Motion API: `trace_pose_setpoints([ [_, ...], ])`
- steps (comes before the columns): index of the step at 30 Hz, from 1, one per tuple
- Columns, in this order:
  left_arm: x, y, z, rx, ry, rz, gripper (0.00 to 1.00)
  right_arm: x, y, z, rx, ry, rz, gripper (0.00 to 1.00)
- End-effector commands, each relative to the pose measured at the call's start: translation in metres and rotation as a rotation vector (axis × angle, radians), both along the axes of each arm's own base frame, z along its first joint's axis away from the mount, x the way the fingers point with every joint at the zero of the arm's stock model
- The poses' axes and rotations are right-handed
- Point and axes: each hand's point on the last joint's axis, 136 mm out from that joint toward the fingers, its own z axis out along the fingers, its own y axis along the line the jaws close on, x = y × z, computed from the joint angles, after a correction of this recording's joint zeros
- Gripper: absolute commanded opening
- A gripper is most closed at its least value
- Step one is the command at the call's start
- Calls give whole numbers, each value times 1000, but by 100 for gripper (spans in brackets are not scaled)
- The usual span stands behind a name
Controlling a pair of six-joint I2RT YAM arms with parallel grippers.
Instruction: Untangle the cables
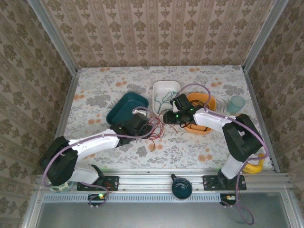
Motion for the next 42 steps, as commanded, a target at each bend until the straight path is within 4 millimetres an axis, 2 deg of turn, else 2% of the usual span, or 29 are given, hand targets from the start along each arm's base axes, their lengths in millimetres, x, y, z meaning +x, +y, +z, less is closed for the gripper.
trace_pose_setpoints([
  [1, 4, -11, 8, -4, -16, -16, 69, 20, -1, 3, -1, -49, -69, 34],
  [8, 1, -19, 12, -31, -15, -59, 70, 23, 2, -3, 13, -48, -79, 1],
  [13, -2, -20, 8, -24, -4, -79, 70, 10, -1, 10, 40, -63, -61, 0],
  [16, -2, -19, 3, -4, 2, -88, 70, -2, -4, 26, 68, -81, -39, 0],
  [22, 0, -24, -12, 36, 37, -102, 70, -24, -9, 73, 124, -170, 18, 0],
  [23, 0, -24, -16, 46, 45, -105, 70, -27, -11, 91, 134, -213, 23, 0],
  [26, 1, -26, -25, 74, 62, -110, 68, -31, -17, 120, 136, -285, 38, 0],
  [31, 3, -26, -43, 128, 88, -118, 59, -35, -26, 167, 151, -404, 25, 0],
  [37, 1, -23, -66, 176, 124, -114, 54, -34, -50, 230, 150, -595, -68, 0],
  [40, 0, -21, -76, 197, 140, -110, 47, -36, -61, 259, 150, -679, -104, 0],
  [42, -2, -21, -82, 210, 147, -113, 38, -38, -71, 278, 136, -736, -131, 0],
])
